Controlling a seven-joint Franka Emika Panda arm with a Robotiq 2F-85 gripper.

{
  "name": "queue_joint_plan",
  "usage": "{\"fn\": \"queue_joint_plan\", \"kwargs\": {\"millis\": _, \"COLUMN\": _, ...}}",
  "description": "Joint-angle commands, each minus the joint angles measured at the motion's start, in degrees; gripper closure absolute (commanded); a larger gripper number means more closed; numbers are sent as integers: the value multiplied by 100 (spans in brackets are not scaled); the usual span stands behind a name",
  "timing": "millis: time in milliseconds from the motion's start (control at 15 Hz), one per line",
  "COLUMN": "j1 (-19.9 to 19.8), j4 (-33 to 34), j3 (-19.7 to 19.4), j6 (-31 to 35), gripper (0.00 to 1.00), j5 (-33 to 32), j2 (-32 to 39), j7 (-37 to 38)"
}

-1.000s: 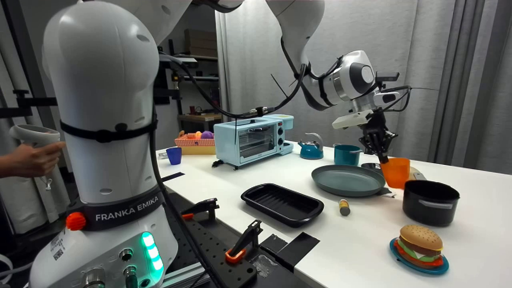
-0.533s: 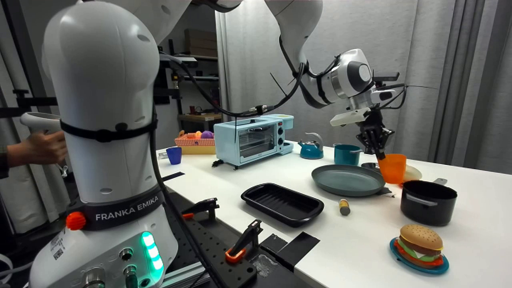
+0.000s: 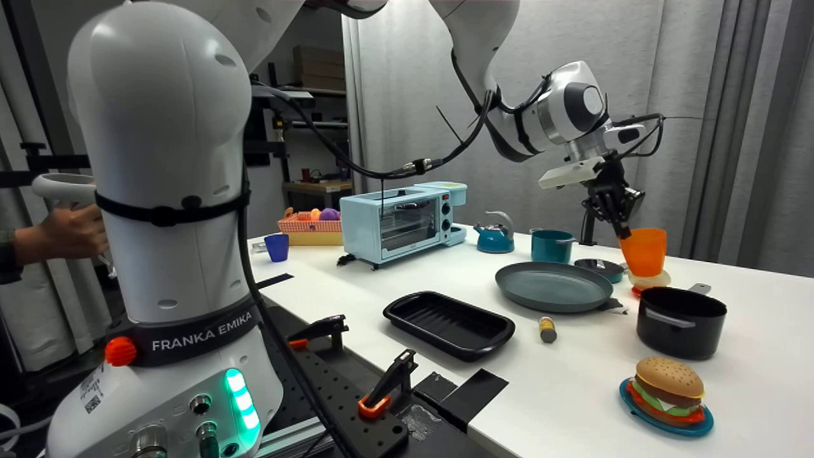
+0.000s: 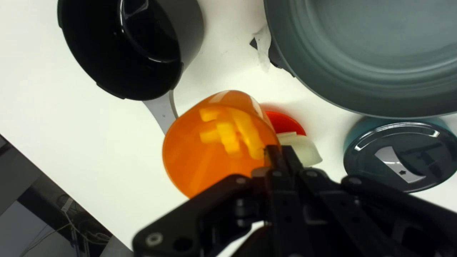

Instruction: Pour the contents of the orange cup onto the plate

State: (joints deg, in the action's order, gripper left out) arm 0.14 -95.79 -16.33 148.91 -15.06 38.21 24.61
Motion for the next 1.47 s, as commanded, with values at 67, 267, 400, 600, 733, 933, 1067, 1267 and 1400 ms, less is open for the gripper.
{"fn": "queue_joint_plan", "kwargs": {"millis": 67, "j1": -218, "j4": 136, "j3": 68, "j6": -5, "gripper": 99, "j5": 393, "j2": 7, "j7": -90}}
{"fn": "queue_joint_plan", "kwargs": {"millis": 267, "j1": -417, "j4": 142, "j3": 258, "j6": 4, "gripper": 99, "j5": 913, "j2": -8, "j7": -156}}
{"fn": "queue_joint_plan", "kwargs": {"millis": 400, "j1": -396, "j4": 155, "j3": 251, "j6": 24, "gripper": 99, "j5": 1022, "j2": 3, "j7": -158}}
{"fn": "queue_joint_plan", "kwargs": {"millis": 600, "j1": -408, "j4": 138, "j3": 418, "j6": 113, "gripper": 99, "j5": 1180, "j2": -50, "j7": -330}}
{"fn": "queue_joint_plan", "kwargs": {"millis": 733, "j1": -361, "j4": 153, "j3": 522, "j6": 126, "gripper": 99, "j5": 1195, "j2": -69, "j7": -467}}
{"fn": "queue_joint_plan", "kwargs": {"millis": 933, "j1": -309, "j4": 189, "j3": 727, "j6": 95, "gripper": 99, "j5": 1182, "j2": -98, "j7": -700}}
{"fn": "queue_joint_plan", "kwargs": {"millis": 1067, "j1": -301, "j4": 188, "j3": 871, "j6": 91, "gripper": 99, "j5": 1208, "j2": -122, "j7": -851}}
{"fn": "queue_joint_plan", "kwargs": {"millis": 1267, "j1": -424, "j4": 222, "j3": 1231, "j6": 36, "gripper": 99, "j5": 1491, "j2": -127, "j7": -1165}}
{"fn": "queue_joint_plan", "kwargs": {"millis": 1400, "j1": -657, "j4": 257, "j3": 1642, "j6": -37, "gripper": 99, "j5": 1962, "j2": -88, "j7": -1602}}
